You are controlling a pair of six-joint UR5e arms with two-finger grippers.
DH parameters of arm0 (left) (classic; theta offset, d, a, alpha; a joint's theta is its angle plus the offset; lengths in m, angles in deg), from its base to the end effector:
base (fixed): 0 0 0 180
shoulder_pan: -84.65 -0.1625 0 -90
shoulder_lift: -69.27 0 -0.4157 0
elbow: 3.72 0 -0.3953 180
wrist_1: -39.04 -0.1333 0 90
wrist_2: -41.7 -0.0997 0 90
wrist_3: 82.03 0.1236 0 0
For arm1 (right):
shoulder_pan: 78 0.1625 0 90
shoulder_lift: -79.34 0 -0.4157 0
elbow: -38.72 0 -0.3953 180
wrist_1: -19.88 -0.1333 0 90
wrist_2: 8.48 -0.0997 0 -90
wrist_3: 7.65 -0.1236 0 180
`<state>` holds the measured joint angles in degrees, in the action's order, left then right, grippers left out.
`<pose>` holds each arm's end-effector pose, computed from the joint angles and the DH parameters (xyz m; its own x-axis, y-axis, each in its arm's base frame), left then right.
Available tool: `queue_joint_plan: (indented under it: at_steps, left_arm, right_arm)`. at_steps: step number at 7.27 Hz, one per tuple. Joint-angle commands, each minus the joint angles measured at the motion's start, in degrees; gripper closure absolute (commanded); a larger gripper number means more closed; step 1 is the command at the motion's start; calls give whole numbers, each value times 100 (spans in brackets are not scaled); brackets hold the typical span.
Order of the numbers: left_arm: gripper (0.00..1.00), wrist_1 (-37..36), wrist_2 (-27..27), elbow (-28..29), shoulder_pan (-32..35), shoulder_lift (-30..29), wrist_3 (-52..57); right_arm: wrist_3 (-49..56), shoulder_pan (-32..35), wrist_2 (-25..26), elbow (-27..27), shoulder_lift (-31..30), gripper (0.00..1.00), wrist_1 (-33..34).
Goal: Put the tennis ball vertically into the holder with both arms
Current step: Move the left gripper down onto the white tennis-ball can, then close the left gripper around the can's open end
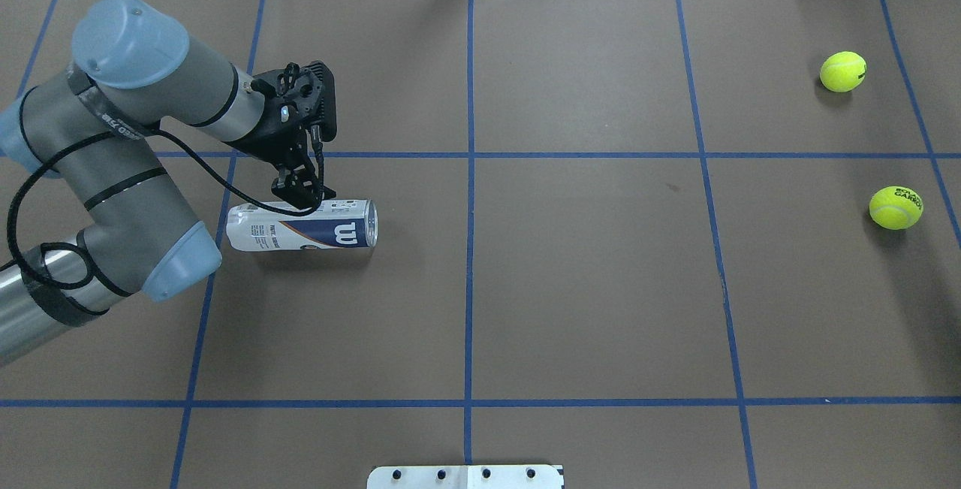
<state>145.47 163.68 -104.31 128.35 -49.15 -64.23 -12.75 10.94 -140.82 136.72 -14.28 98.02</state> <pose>0.4215 -0.4967 0.2566 0.1324 0.9906 -0.0343 -0.4732 0.0936 0.8760 0.0410 -0.4900 0.6070 0.7342 -0.1159 0.6690 -0.0477 0.9741 0.2211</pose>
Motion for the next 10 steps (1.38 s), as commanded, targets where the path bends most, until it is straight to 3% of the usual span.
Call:
queue_joint_plan:
  at_steps: [1,2,5,6,7,10]
  left_arm:
    - [0,-1212,-583,-322,-395,-172,582]
    - [0,-1212,-875,-191,-615,-198,837]
    - [0,-1151,-904,248,-775,-347,813]
    - [6,-1099,-1018,476,-793,-444,795]
    - [7,-1072,-1341,522,-845,-480,795]
    - [6,-1072,-1335,548,-942,-480,681]
  right_arm:
    - [0,0,-55,8,-51,0,0]
    - [0,0,-55,8,-51,0,0]
    - [0,0,-55,8,-51,0,0]
    - [0,0,-55,8,-51,0,0]
    - [-9,0,-64,8,-60,0,0]
    - [0,0,-90,-1,-51,0,0]
